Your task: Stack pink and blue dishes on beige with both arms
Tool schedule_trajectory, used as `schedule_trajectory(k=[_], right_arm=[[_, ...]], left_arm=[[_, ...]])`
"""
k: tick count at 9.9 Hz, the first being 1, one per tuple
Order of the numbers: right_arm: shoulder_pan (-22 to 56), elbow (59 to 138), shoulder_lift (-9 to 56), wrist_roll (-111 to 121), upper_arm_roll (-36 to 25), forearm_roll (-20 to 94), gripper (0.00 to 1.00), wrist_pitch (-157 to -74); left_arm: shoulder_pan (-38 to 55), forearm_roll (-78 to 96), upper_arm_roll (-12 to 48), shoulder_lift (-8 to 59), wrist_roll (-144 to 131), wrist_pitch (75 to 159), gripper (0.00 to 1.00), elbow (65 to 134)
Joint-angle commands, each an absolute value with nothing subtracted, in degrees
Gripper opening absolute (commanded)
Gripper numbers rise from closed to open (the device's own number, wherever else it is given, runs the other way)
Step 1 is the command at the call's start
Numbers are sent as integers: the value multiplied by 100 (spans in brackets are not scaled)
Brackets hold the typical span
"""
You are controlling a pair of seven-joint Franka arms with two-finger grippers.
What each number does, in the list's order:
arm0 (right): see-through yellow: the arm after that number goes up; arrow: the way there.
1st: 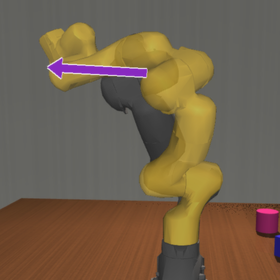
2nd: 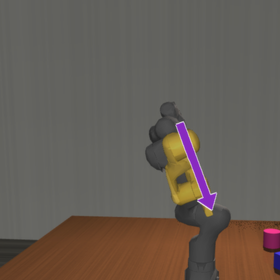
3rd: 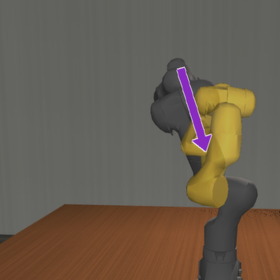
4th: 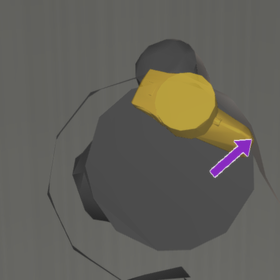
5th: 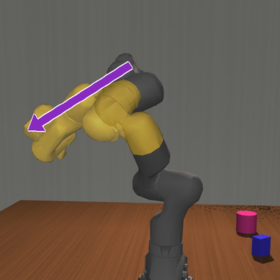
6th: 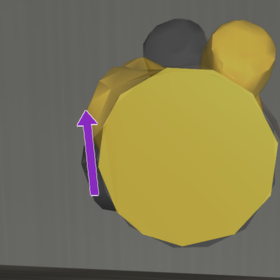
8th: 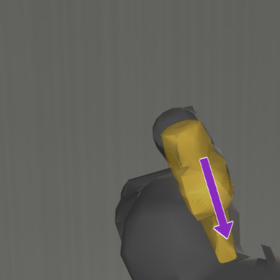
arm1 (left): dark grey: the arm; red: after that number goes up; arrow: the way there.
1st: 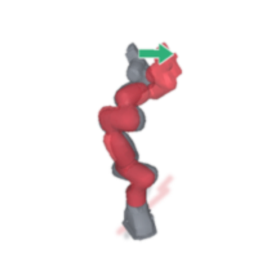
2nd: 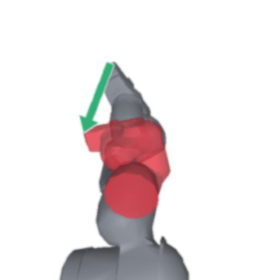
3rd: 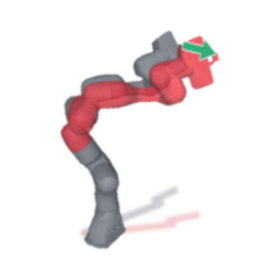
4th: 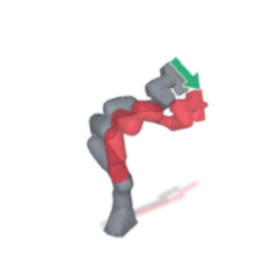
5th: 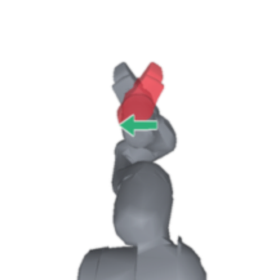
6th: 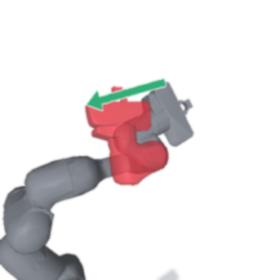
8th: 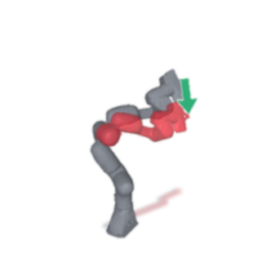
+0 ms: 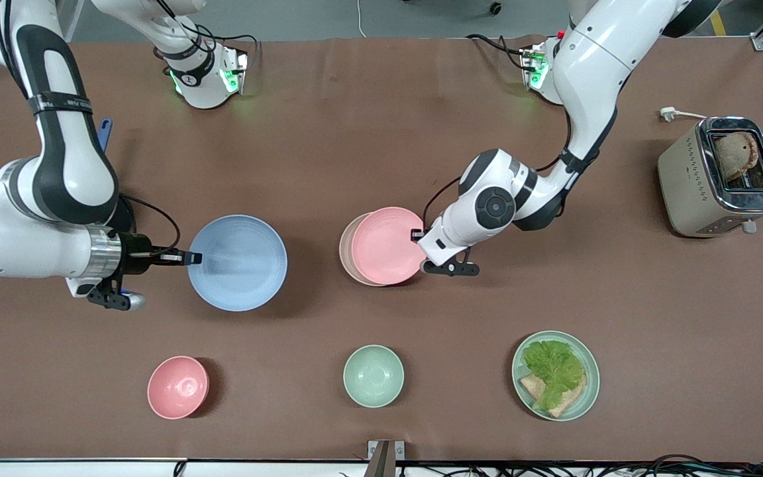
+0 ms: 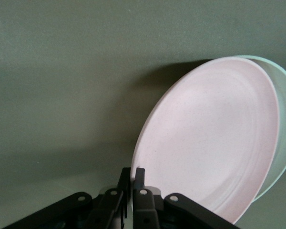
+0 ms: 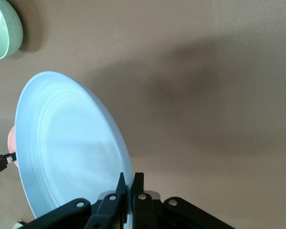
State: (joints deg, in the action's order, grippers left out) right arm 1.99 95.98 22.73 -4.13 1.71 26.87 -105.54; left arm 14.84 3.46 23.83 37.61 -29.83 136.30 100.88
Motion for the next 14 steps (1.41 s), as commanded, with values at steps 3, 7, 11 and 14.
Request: schedule_trajectory(k=[3,7,11,14], right_arm=[[220,9861,2188,-914,615,2672,1,-10969],[264,10483,2197,-1473,1447,2672,1,-12019],[543,10837,2381,-2108,2240,2672,2,-13295],[983,10872,2697,-2329,2241,2672,3,-13964]], left_arm=[[1600,167,2320,3990,-3419,13703,100,9862],[1022,-475,2109,3262,-3349,12161,100,9074],[143,-753,2101,2482,-3192,10784,100,8042],[-227,-792,2109,1515,-2331,10048,100,8042]])
